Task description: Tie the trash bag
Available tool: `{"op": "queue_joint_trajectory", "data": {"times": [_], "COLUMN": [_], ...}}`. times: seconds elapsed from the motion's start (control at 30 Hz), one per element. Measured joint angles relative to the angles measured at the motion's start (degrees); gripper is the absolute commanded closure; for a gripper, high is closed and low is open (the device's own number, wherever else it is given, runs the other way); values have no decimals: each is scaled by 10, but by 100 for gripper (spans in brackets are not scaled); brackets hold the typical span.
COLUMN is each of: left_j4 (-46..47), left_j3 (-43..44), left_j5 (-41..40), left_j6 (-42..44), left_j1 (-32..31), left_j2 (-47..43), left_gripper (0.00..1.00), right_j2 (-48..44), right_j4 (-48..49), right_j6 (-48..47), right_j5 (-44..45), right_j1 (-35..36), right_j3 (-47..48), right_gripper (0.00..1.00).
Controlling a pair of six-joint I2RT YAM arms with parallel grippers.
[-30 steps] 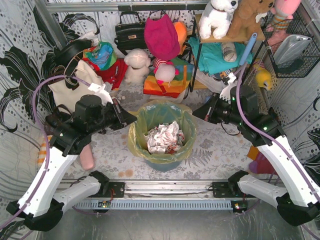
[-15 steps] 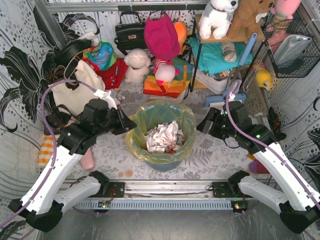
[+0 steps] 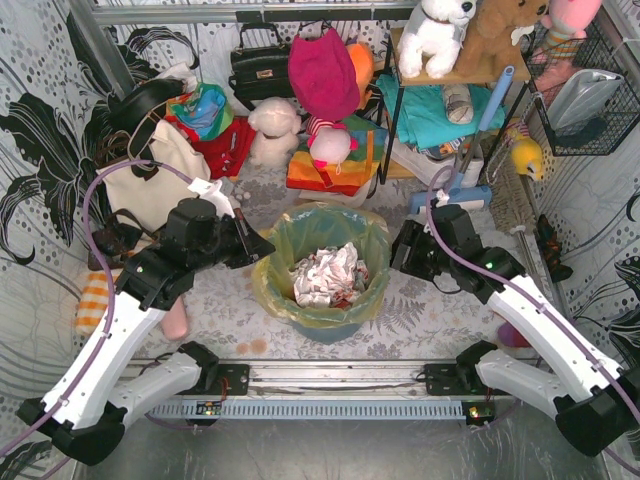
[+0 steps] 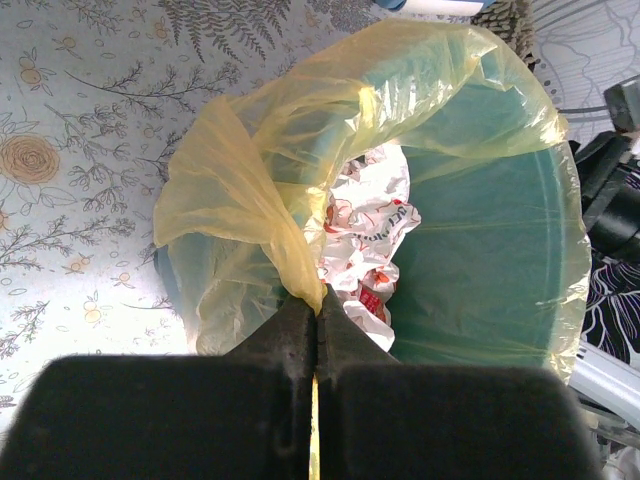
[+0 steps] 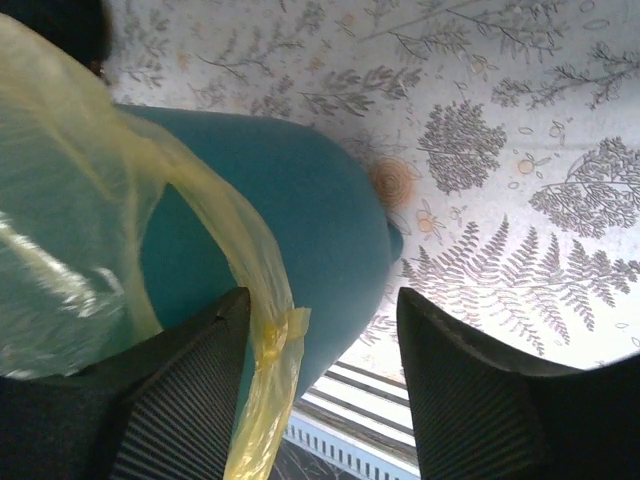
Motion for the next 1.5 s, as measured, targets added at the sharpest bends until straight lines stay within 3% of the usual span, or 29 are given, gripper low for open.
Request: {"op": "queue_joint_trajectory", "data": {"times": [0.13, 0.27, 0.37, 0.63, 0.8, 1.0, 1.2, 1.5], "left_j4": [0, 0, 0, -1, -1, -1, -2, -16], "left_j3": [0, 0, 0, 0, 0, 0, 0, 4], "left_j5": [0, 0, 0, 0, 0, 0, -1, -3], "left_j6": [0, 0, 0, -1, -2, -2, -2, -3], "left_j1": [0, 0, 0, 0, 0, 0, 0, 0], "left_j2": [0, 0, 0, -9, -10, -12, -14, -18], "left_gripper": [100, 100, 100, 100, 100, 100, 100, 100], "right_j2": [10, 12, 11, 15, 9, 12, 37, -1], "right_j4": [0, -4, 8, 70, 78, 82, 82, 62], "right_j6": [0, 2, 4, 27, 38, 45, 48, 58], "right_j5": [7, 14, 10, -54, -64, -86, -99, -94], "right_j1": [0, 0, 0, 0, -1, -1, -1, -1], "right_j3": [-22, -34, -40, -70, -78, -91, -96, -79], "right_gripper": [58, 49, 49, 69, 58, 70, 100, 100]}}
